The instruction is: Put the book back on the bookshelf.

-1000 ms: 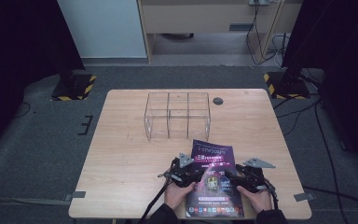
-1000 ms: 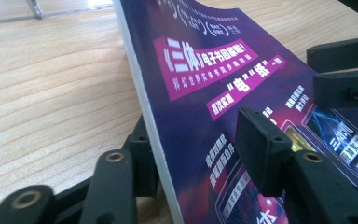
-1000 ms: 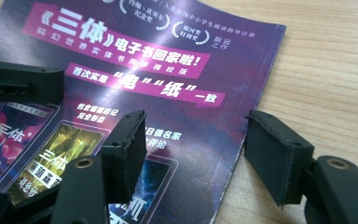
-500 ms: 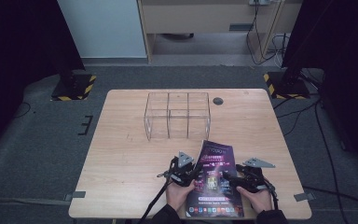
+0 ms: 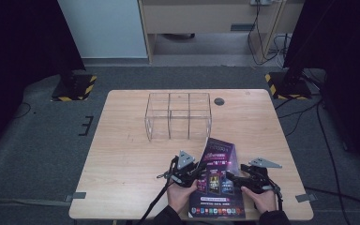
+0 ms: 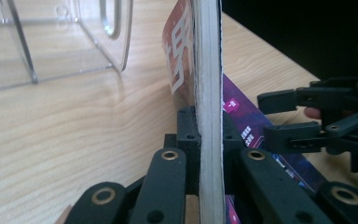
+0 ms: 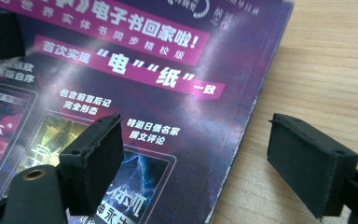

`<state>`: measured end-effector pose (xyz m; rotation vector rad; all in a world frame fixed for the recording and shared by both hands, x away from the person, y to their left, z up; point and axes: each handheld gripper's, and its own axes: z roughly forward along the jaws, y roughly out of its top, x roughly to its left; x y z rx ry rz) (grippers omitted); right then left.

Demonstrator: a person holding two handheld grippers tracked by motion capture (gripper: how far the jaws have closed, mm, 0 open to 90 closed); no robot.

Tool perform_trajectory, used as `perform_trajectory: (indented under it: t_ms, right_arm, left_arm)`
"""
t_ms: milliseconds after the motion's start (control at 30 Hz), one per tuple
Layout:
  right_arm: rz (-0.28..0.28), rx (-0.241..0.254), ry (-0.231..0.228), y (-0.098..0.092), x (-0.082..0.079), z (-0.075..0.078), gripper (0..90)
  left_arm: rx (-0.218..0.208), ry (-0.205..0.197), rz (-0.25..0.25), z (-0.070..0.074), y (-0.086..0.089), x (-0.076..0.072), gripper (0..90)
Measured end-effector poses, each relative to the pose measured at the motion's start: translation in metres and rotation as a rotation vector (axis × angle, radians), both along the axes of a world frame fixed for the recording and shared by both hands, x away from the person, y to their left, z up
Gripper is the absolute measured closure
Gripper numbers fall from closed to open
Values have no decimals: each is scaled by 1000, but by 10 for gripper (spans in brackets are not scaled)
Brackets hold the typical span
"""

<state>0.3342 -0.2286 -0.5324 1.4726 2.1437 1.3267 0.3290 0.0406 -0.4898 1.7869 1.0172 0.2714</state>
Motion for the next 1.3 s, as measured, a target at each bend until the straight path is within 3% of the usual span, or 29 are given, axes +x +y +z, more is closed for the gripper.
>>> perform_trajectory:
  t_ms: [300,600,967,1167,1300]
  right_arm:
    - [0,53,-20,-5,0,6,177]
    - [32,107,-34,-5,0,9,181]
    - [80,155,5,0,1,5,209]
    - [129,208,71,4,3,2,259]
    - [141,213,102,7,5,0,302]
  left_arm:
    - [-22,-60,-23,22,-3,-6,837]
    - [-38,-81,-19,29,1,-8,837]
    - [-54,-90,-12,30,5,-10,837]
    - [-56,-91,-7,29,6,-10,837]
    - [-56,-86,1,26,7,-10,837]
